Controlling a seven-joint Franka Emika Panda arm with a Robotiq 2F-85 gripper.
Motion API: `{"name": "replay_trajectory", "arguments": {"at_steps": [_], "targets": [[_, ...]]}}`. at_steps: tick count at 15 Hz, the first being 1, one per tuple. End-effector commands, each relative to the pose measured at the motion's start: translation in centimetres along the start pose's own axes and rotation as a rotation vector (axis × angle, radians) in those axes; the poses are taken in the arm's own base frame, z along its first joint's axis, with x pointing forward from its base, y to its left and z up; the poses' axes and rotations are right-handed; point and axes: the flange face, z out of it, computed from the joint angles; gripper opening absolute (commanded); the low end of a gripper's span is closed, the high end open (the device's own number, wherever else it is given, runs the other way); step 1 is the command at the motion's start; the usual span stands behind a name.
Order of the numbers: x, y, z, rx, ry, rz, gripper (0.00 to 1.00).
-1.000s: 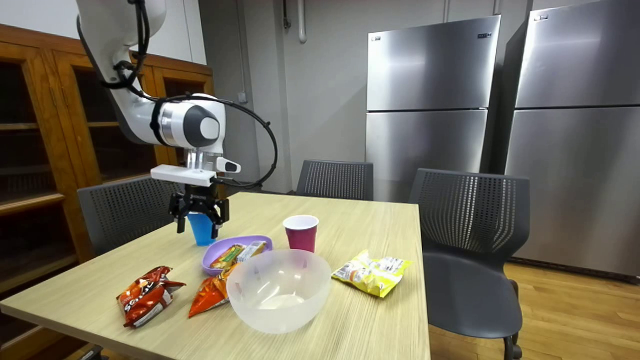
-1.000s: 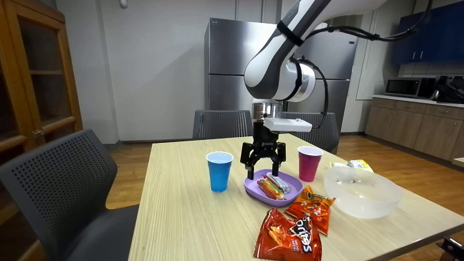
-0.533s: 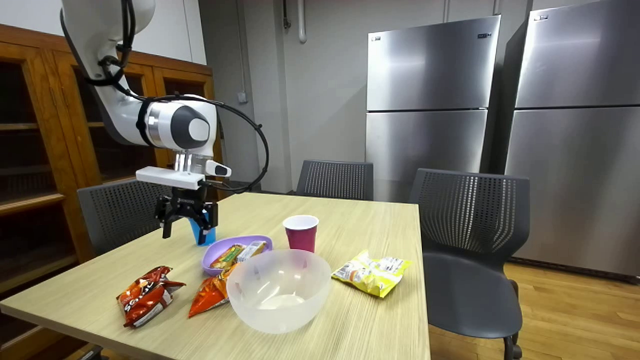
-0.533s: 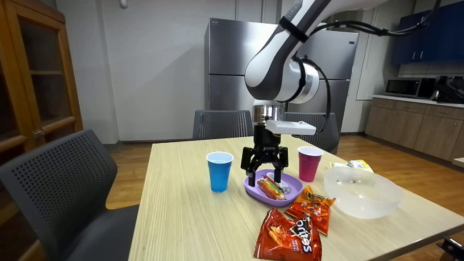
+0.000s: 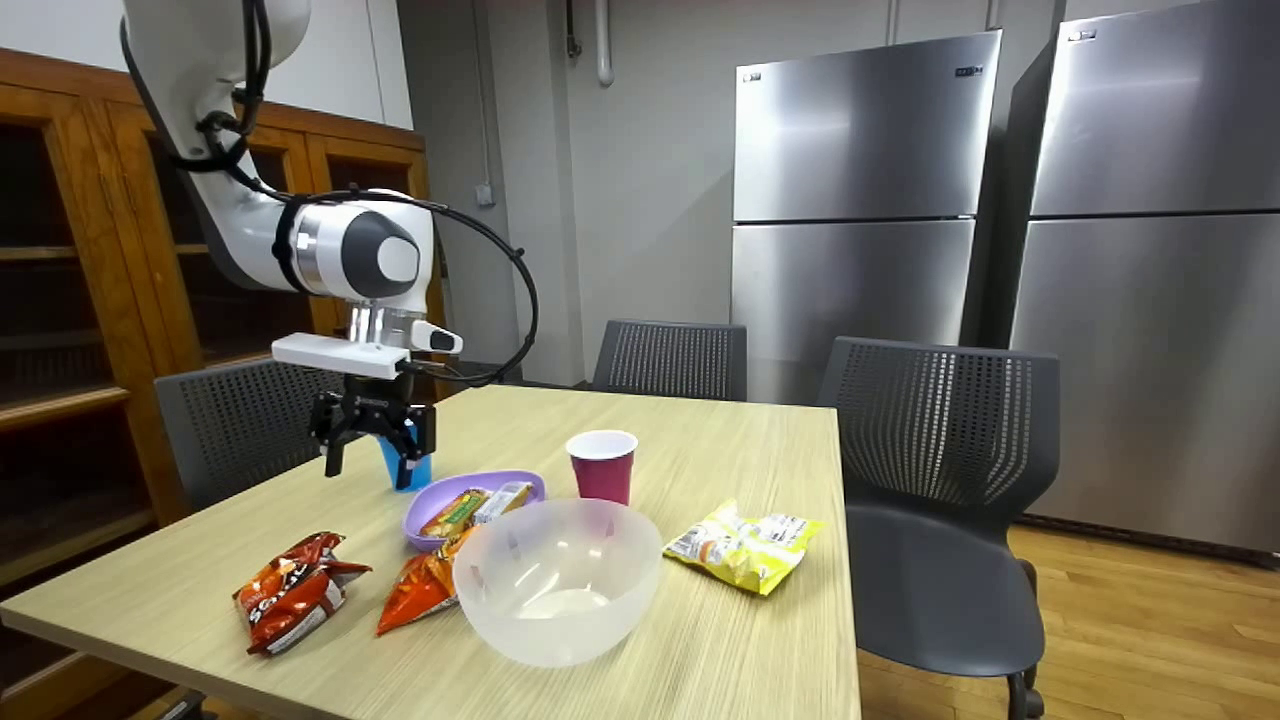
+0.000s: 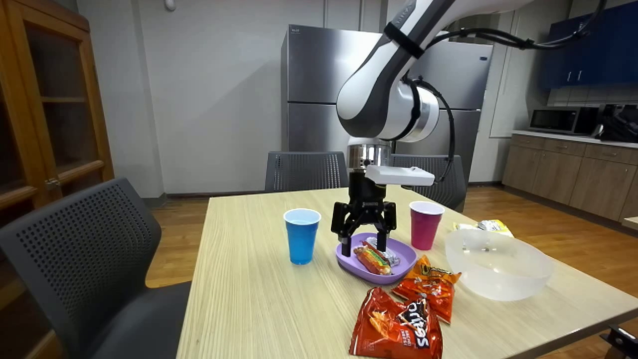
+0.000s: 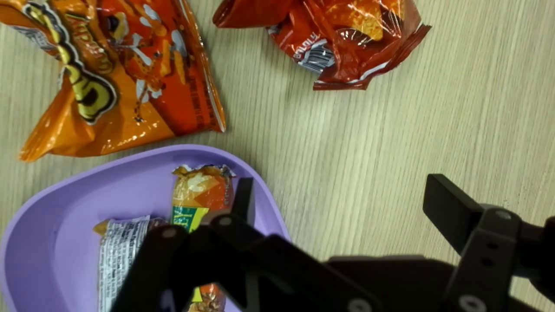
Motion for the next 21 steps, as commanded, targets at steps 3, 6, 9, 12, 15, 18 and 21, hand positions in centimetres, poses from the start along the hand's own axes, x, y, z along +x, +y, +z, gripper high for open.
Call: {"name": "replay_trajectory", "arguments": {"at_steps": [3, 6, 9, 12, 15, 18, 21], "targets": [[-0.8, -0.5, 0.8, 0.003, -0.001, -0.033, 1.00], [-1.7, -0.6, 1.9, 0.006, -0.025, -0.051, 1.00], [-2.5, -0.8, 3.1, 0.006, -0.046, -0.078, 1.00], [-3.0, -1.0, 4.4, 0.011, -0.064, -0.094, 1.00], [-3.4, -1.4, 5.4, 0.016, -0.085, -0.112, 1.00], [-3.6, -1.6, 6.1, 0.024, -0.100, -0.123, 1.00], [-3.8, -1.6, 6.5, 0.027, -0.108, -0.130, 1.00]]}}
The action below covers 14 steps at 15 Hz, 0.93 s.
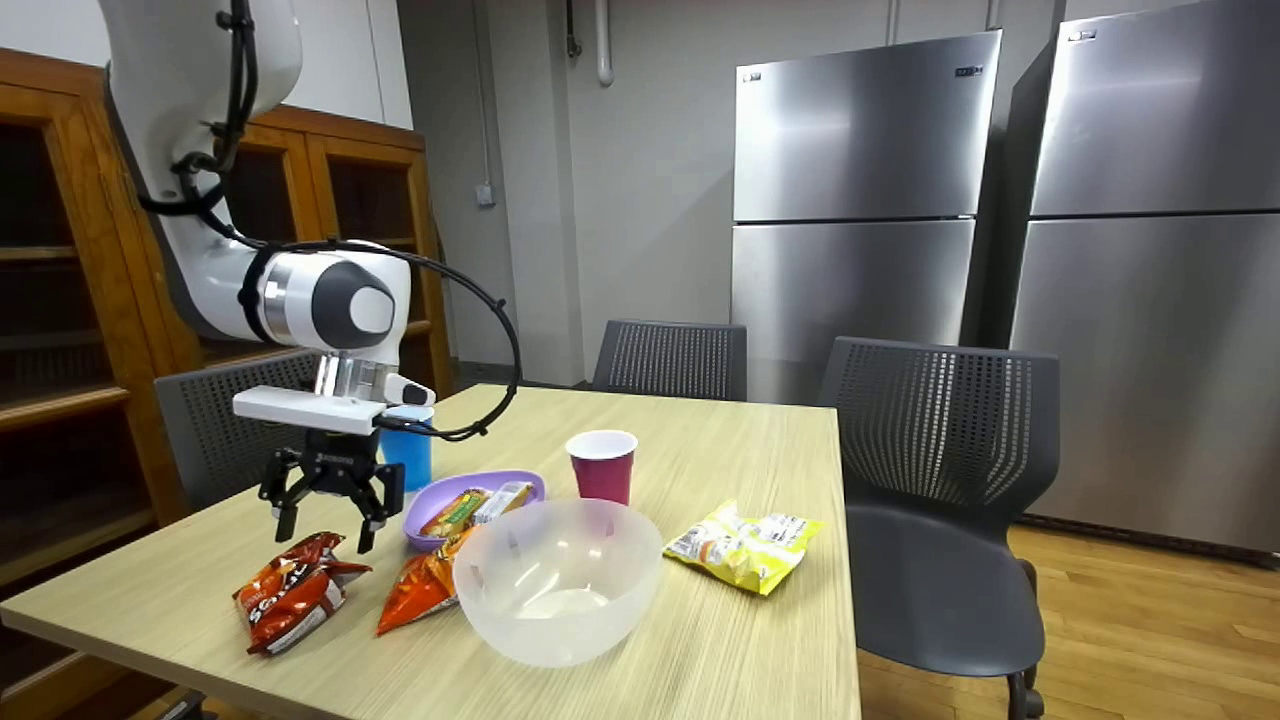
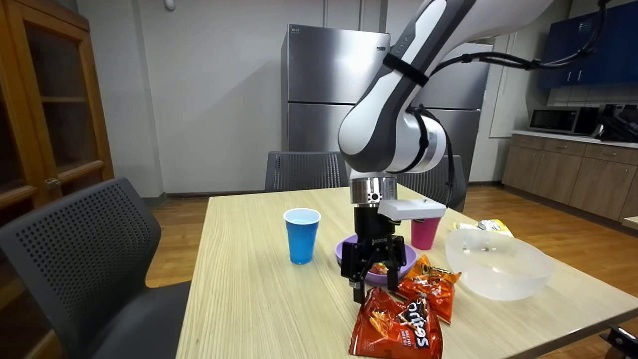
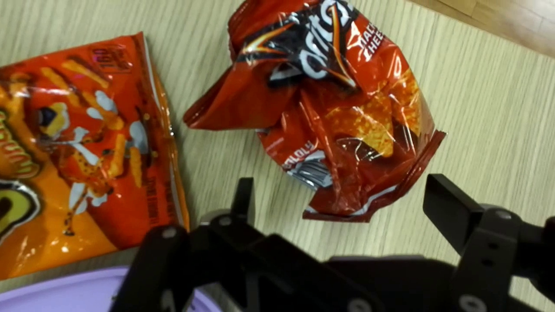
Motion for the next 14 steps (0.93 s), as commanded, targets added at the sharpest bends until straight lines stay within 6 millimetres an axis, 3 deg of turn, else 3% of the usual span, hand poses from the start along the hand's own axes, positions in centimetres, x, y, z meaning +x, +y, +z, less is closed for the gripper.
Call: {"name": "replay_trajectory", "arguments": {"at_steps": [1, 3, 4, 6, 14], "targets": [[-0.27, -0.20, 0.19, 0.016, 0.010, -0.027, 1.00], [-0.27, -0.28, 0.26, 0.013, 0.012, -0.037, 1.00], [-0.27, -0.30, 0.29, 0.012, 0.013, -0.039, 0.77], [-0.24, -0.36, 0.34, 0.010, 0.015, -0.045, 0.66], [-0.13, -0.76, 0.39, 0.008, 0.018, -0.058, 0.03]]}}
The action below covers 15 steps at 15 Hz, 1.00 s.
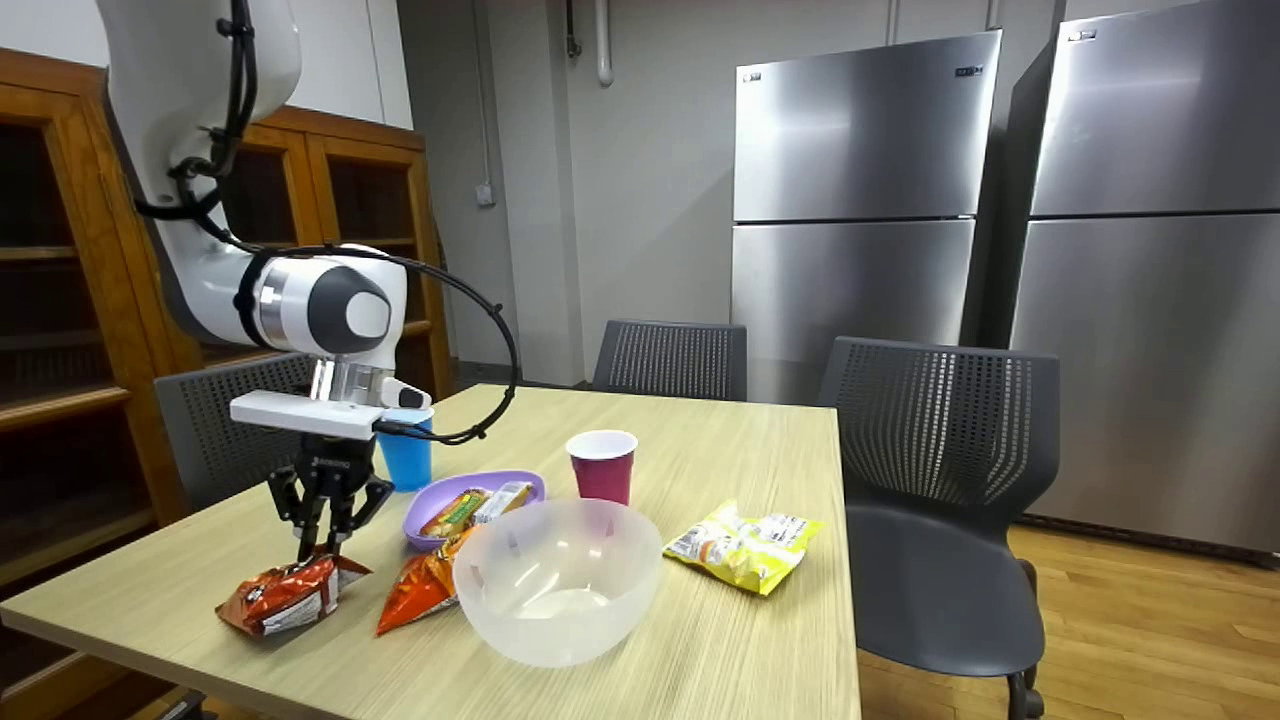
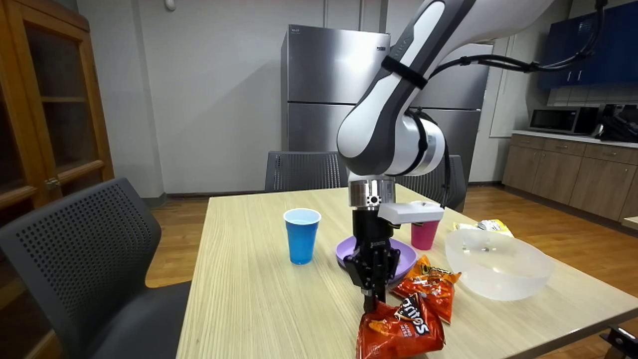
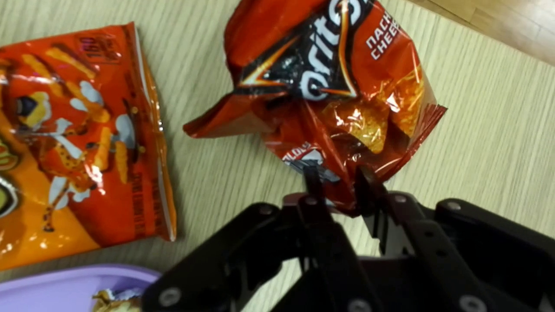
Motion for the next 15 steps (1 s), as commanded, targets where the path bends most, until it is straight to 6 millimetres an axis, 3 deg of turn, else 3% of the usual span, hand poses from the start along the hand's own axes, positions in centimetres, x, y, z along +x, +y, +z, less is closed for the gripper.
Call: {"name": "replay_trajectory", "arguments": {"at_steps": [1, 8, 15], "targets": [[-0.2, -0.4, -0.1, 0.005, 0.014, -0.024, 0.00], [-0.5, -1.0, -1.3, 0.004, 0.035, -0.053, 0.00], [-2.2, -1.7, -7.4, -0.046, 0.130, -0.114, 0.00]]}}
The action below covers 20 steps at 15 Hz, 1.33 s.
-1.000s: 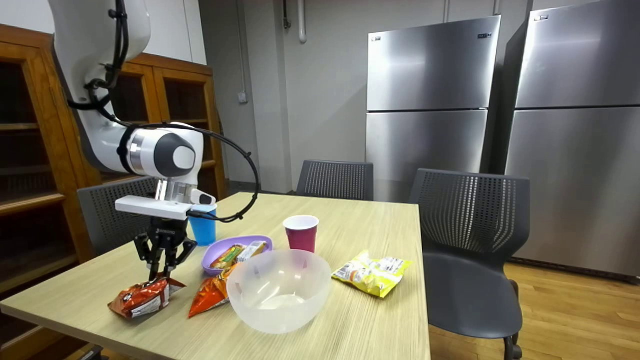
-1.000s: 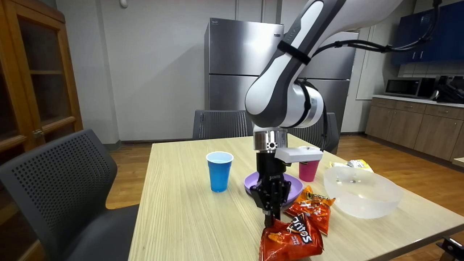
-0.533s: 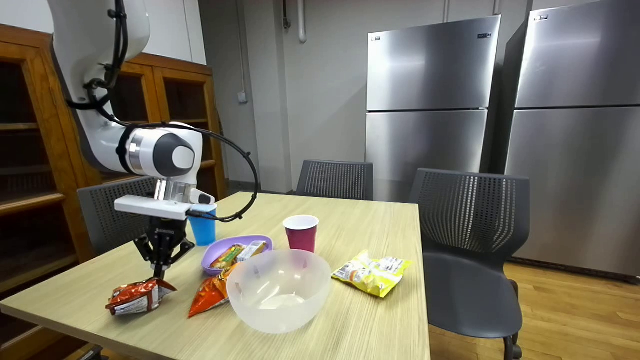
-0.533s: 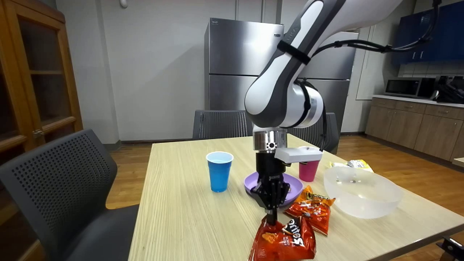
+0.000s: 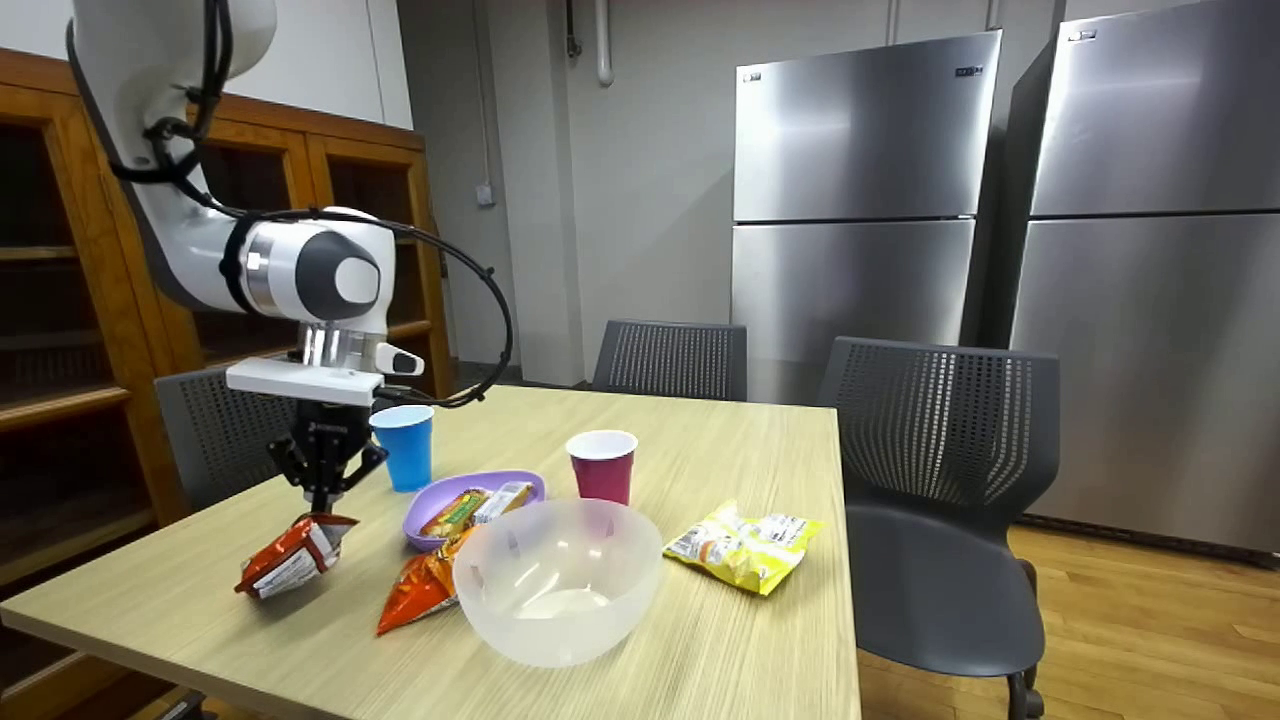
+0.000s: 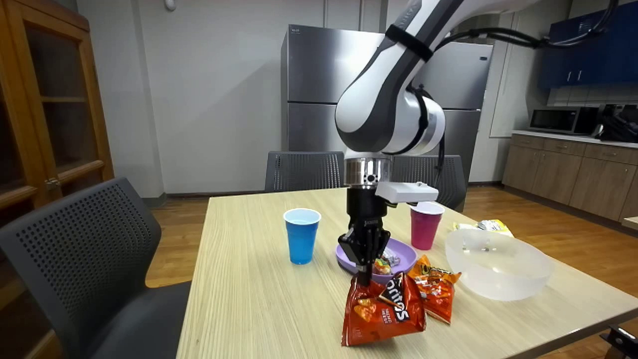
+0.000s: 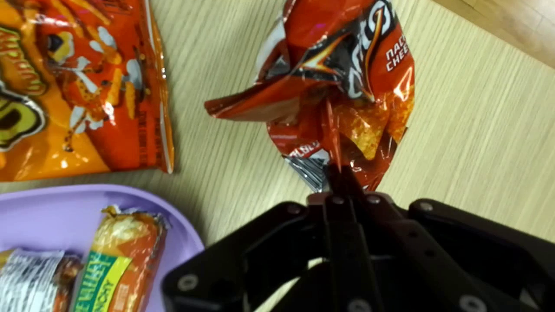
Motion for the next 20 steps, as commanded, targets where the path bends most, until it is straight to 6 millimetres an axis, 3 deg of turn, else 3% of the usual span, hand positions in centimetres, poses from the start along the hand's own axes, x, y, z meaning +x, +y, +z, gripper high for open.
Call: {"name": "replay_trajectory", "arguments": {"at_steps": [1, 7, 11, 20], "targets": [[-2.1, -0.5, -4.4, -0.034, 0.065, -0.048, 0.00], [-4.2, 0.4, -9.4, -0.058, 0.148, -0.063, 0.00], [-6.1, 2.0, -12.0, -0.079, 0.206, -0.042, 0.00], [-12.2, 9.7, -15.3, -0.083, 0.306, 0.096, 0.00]]}}
